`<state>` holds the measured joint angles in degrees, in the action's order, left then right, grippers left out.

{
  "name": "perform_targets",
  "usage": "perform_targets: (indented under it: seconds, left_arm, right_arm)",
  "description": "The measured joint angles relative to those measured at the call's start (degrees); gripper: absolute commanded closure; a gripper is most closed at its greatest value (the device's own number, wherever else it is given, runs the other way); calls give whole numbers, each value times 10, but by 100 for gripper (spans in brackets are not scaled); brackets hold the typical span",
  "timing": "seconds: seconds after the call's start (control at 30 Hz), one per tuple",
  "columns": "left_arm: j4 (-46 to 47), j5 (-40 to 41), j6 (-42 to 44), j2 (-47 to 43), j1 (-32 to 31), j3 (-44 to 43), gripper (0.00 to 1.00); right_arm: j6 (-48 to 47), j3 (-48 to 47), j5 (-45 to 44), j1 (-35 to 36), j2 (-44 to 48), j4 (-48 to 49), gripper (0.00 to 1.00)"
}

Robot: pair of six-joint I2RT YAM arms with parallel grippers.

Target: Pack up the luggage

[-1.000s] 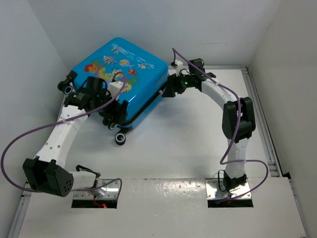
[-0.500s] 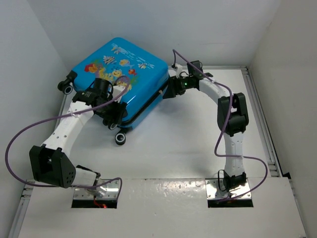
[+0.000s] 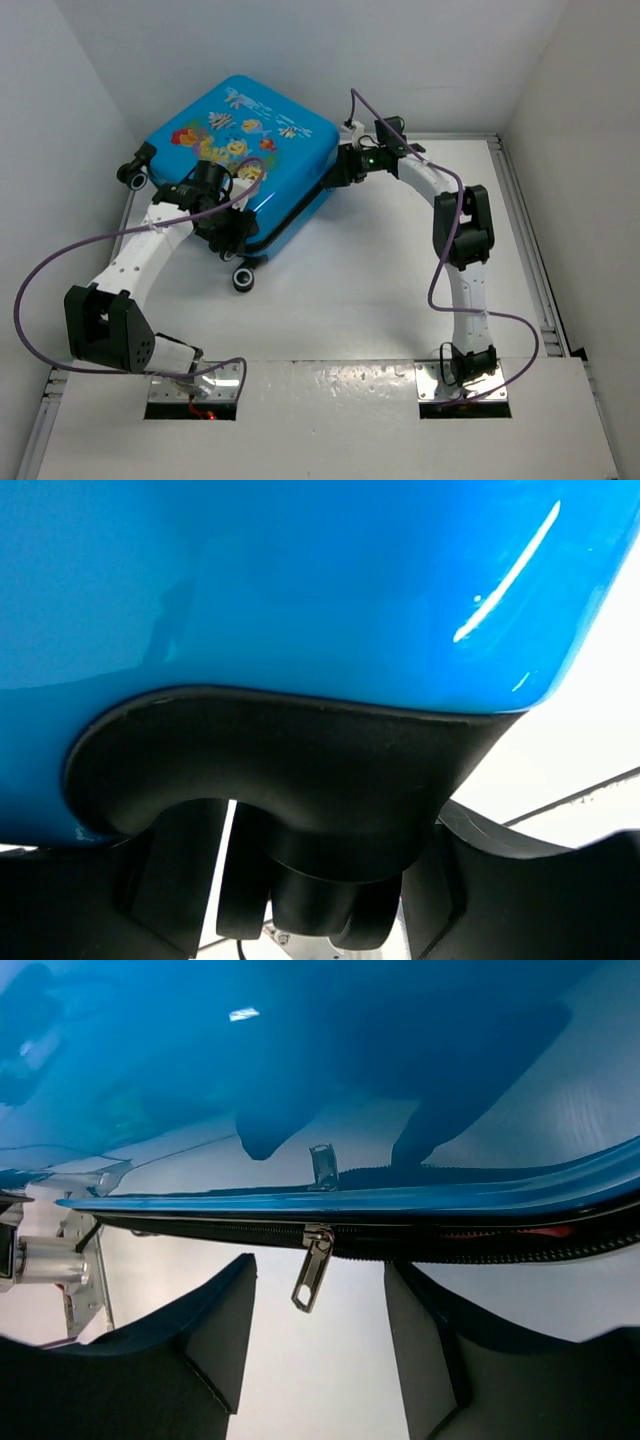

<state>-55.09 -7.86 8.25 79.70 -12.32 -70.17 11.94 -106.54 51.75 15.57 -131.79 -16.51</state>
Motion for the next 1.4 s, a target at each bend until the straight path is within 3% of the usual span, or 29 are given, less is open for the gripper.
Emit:
perform_targets:
  seconds: [0.1, 0.23, 0.37, 0.4, 0.43, 0.9, 1.2, 1.4]
  left_arm:
    - [-1, 0, -2, 6, 0, -4, 33]
    - [0, 0, -4, 17, -1, -12, 33]
    - [6, -1, -4, 23, -1, -14, 33]
    - [6, 0, -4, 23, -1, -14, 33]
    - [6, 0, -4, 25, -1, -14, 33]
    - [26, 1, -5, 19, 0, 7, 33]
    - [55, -14, 13, 5, 11, 39, 33]
    - [70, -38, 79, 3, 15, 52, 35]
  right_arm:
    - [3, -9, 6, 1, -13, -3, 47]
    - [3, -17, 9, 5, -27, -7, 56]
    - [6, -17, 8, 7, -29, 1, 83]
    - [9, -16, 8, 7, -29, 7, 96]
    - [15, -10, 7, 7, -29, 19, 100]
    - [43, 174, -70, -1, 61, 176, 100]
    - [37, 359, -112, -12, 200, 245, 100]
    - [11, 493, -125, -18, 320, 235, 100]
